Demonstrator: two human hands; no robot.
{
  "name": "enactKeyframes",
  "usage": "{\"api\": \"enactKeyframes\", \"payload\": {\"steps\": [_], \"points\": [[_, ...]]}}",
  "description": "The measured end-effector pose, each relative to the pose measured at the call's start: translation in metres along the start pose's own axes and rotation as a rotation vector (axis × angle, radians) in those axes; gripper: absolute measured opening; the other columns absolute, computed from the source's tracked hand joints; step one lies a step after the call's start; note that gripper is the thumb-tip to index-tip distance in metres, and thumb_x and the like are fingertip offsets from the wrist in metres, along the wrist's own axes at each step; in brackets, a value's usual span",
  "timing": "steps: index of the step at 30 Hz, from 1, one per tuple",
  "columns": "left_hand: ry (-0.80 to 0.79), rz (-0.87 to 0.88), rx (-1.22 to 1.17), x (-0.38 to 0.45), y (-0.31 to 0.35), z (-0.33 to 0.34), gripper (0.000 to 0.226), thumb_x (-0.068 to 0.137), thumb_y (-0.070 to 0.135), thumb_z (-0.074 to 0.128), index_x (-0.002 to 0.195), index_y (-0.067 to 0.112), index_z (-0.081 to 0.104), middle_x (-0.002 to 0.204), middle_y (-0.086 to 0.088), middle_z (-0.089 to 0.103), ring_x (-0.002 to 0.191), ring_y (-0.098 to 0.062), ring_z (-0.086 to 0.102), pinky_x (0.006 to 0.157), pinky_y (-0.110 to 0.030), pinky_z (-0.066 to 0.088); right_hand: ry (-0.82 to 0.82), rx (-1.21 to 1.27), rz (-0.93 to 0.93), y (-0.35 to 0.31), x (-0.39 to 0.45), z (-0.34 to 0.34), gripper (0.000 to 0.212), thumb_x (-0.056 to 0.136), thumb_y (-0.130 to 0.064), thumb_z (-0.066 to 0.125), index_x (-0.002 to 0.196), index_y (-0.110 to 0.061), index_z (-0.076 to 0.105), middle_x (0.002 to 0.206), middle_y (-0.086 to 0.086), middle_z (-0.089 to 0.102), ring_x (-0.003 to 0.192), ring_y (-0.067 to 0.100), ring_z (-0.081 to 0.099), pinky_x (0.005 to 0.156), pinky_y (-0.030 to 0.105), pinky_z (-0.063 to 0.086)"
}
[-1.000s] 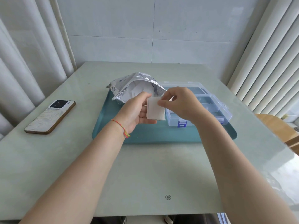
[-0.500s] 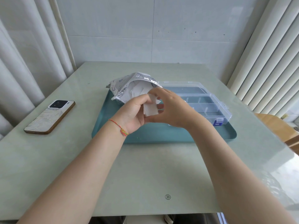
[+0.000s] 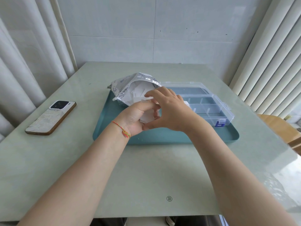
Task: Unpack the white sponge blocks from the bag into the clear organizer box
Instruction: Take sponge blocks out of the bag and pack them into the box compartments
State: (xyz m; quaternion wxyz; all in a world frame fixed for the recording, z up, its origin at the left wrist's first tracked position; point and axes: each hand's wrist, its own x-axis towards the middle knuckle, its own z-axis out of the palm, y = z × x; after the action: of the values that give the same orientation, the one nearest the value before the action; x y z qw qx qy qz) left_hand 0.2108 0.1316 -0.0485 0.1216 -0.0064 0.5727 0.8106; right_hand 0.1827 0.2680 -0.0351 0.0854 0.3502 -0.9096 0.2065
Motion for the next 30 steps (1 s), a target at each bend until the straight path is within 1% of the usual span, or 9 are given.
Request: {"api": "enactKeyframes", "payload": {"steps": [6, 10, 14, 16, 19, 22, 25, 27, 30], "points": [[-0.036, 0.005, -0.086, 0.000, 0.001, -0.001, 0.016, 0.091, 0.005, 0.054, 0.085, 0.018, 0.061, 0.079, 0.001, 0.055, 0.074, -0.011, 0.054, 0.058, -0.020, 0.049, 0.034, -0.025, -0.001, 0.000, 0.000, 0.001, 0.067, 0.067, -0.053, 0.081, 0.124, -0.029, 0.054, 0.123, -0.006, 0.044, 0.115, 0.017, 0.039, 0.098, 0.038, 0.033], [0.028, -0.041, -0.111, 0.003, 0.000, -0.004, 0.014, 0.090, 0.010, 0.059, 0.080, 0.019, 0.061, 0.070, 0.000, 0.051, 0.062, -0.012, 0.050, 0.055, -0.023, 0.049, -0.030, -0.001, -0.004, 0.002, -0.003, -0.002, 0.073, 0.072, -0.040, 0.079, 0.136, -0.037, 0.044, 0.131, -0.007, 0.040, 0.122, 0.016, 0.035, 0.099, 0.038, 0.032], [0.068, -0.013, -0.110, 0.004, -0.001, -0.004, 0.015, 0.091, 0.005, 0.055, 0.081, 0.016, 0.057, 0.065, 0.001, 0.045, 0.052, -0.011, 0.044, 0.051, -0.022, 0.047, -0.049, 0.009, 0.013, 0.000, -0.004, 0.000, 0.079, 0.066, -0.046, 0.081, 0.135, -0.037, 0.044, 0.131, -0.009, 0.039, 0.125, 0.015, 0.033, 0.100, 0.041, 0.032], [0.027, -0.013, -0.052, 0.004, -0.002, -0.004, 0.012, 0.091, 0.007, 0.054, 0.084, 0.014, 0.059, 0.072, -0.002, 0.052, 0.063, -0.013, 0.052, 0.057, -0.022, 0.048, -0.052, 0.023, 0.021, -0.003, -0.003, 0.001, 0.085, 0.065, -0.050, 0.082, 0.138, -0.034, 0.042, 0.133, -0.009, 0.039, 0.128, 0.014, 0.031, 0.101, 0.039, 0.030], [-0.067, -0.055, -0.071, 0.004, -0.002, -0.006, 0.017, 0.087, 0.010, 0.058, 0.103, 0.017, 0.060, 0.090, -0.002, 0.060, 0.085, -0.014, 0.059, 0.069, -0.025, 0.047, -0.025, 0.031, 0.014, -0.004, -0.002, 0.000, 0.068, 0.070, -0.045, 0.080, 0.130, -0.033, 0.049, 0.129, -0.010, 0.042, 0.124, 0.013, 0.034, 0.101, 0.040, 0.033], [0.005, -0.084, -0.144, 0.006, -0.001, -0.006, 0.021, 0.075, 0.011, 0.070, 0.090, 0.022, 0.060, 0.077, 0.003, 0.051, 0.070, -0.009, 0.051, 0.062, -0.020, 0.045, -0.062, 0.071, 0.020, 0.000, -0.003, -0.003, 0.066, 0.073, -0.041, 0.080, 0.130, -0.034, 0.049, 0.127, -0.010, 0.042, 0.123, 0.012, 0.034, 0.101, 0.041, 0.035], [0.089, -0.054, -0.243, 0.008, -0.002, -0.006, 0.011, 0.089, 0.010, 0.062, 0.085, 0.021, 0.061, 0.070, 0.005, 0.044, 0.060, -0.006, 0.043, 0.054, -0.016, 0.041, -0.109, 0.191, 0.051, 0.000, -0.005, -0.005, 0.077, 0.070, -0.050, 0.082, 0.135, -0.039, 0.043, 0.129, -0.011, 0.041, 0.121, 0.009, 0.035, 0.101, 0.033, 0.034], [0.077, -0.042, -0.296, 0.010, -0.002, -0.007, 0.009, 0.093, 0.012, 0.060, 0.091, 0.019, 0.065, 0.077, 0.006, 0.049, 0.064, -0.005, 0.046, 0.055, -0.015, 0.046, -0.113, 0.294, 0.097, -0.002, -0.004, -0.003, 0.074, 0.075, -0.052, 0.077, 0.138, -0.039, 0.041, 0.133, -0.009, 0.040, 0.119, 0.007, 0.036, 0.099, 0.027, 0.034], [0.057, -0.067, -0.340, 0.010, -0.002, -0.009, 0.018, 0.094, 0.019, 0.060, 0.078, 0.018, 0.066, 0.077, 0.004, 0.054, 0.066, -0.006, 0.057, 0.062, -0.019, 0.053, -0.032, 0.403, 0.170, -0.004, 0.000, -0.001, 0.067, 0.081, -0.051, 0.071, 0.138, -0.036, 0.040, 0.137, -0.008, 0.038, 0.119, 0.008, 0.041, 0.093, 0.022, 0.034]]}}
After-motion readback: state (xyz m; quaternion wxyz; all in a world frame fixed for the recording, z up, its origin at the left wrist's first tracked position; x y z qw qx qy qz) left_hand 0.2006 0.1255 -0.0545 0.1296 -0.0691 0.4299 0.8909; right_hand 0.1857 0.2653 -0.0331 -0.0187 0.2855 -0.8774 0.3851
